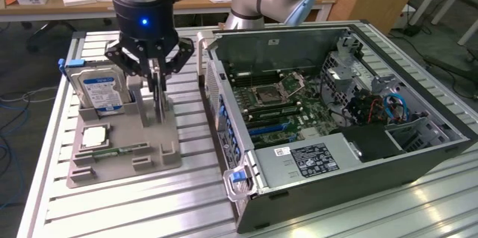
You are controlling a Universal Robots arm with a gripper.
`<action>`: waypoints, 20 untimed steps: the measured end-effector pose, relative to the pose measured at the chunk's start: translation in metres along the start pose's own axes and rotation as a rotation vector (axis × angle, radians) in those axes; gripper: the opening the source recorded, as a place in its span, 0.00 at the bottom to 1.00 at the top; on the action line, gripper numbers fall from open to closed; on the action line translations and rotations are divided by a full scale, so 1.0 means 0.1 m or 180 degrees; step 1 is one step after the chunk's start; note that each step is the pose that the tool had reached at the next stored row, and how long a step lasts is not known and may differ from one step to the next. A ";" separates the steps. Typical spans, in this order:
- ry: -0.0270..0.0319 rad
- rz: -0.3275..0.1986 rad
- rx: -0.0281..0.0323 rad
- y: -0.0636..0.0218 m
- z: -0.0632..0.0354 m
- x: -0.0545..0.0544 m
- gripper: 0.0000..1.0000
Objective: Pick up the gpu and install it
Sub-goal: 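Pick up the gpu and move the gpu toward the slot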
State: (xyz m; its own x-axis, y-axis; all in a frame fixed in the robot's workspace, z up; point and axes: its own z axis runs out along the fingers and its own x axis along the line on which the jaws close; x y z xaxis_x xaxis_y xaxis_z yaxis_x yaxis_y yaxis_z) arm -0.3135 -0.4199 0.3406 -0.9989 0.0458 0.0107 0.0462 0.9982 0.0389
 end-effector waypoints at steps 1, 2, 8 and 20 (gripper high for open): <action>0.0000 0.0000 0.0000 0.001 -0.031 0.00 0.26; 0.0000 0.0000 0.0000 0.003 -0.063 0.00 0.26; 0.0000 0.0000 0.0000 0.011 -0.287 0.00 0.26; -0.0001 0.0000 -0.0001 0.028 -0.709 0.01 0.26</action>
State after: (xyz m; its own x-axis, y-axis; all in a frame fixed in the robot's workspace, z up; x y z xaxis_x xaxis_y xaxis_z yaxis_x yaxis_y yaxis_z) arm -0.3135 -0.4199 0.4115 -0.9989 0.0459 0.0106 0.0463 0.9982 0.0392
